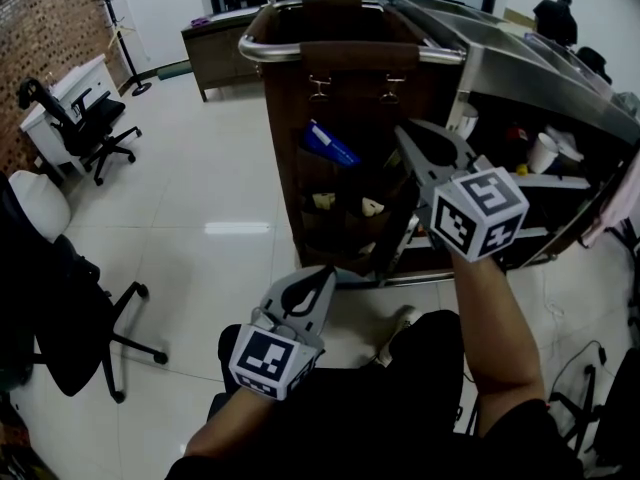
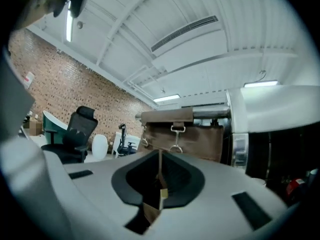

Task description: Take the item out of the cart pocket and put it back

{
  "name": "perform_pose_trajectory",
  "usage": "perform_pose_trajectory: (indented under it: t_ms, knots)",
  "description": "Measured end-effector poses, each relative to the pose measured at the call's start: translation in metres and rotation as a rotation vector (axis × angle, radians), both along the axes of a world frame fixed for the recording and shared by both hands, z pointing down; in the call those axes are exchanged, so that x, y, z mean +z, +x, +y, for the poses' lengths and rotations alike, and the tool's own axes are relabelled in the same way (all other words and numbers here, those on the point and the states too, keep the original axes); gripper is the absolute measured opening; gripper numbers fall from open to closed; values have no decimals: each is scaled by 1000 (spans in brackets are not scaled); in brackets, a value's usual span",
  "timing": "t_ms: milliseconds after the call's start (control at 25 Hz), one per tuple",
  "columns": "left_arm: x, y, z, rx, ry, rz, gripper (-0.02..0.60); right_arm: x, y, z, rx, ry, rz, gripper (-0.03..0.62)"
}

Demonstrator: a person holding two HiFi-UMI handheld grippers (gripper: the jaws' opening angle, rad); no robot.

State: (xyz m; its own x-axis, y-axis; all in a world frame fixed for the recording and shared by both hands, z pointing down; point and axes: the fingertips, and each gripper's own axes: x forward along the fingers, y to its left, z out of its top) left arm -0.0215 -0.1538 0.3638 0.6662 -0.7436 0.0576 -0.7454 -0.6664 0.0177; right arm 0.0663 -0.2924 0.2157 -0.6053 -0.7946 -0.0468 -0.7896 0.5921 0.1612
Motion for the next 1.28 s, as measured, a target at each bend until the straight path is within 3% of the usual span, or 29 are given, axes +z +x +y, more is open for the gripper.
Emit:
perform_pose_trajectory:
  t_ms: [40, 480, 680, 1000, 1280]
  knots:
    - [0, 0, 1, 3, -1, 3, 0, -5, 1, 7, -16, 5, -23, 3]
    - [0, -5, 3, -15, -5, 5, 0, -5, 35, 90, -58, 16, -196, 3]
    - [1, -5, 3, -17, 0, 8, 0, 28, 36, 113, -60, -35, -195, 3]
    - [7, -4, 9, -25, 14, 14, 0, 124, -1, 137, -122, -208, -158, 3]
    - [14, -4, 14, -28, 0, 10, 0, 158, -19, 148, -155, -269, -125, 3]
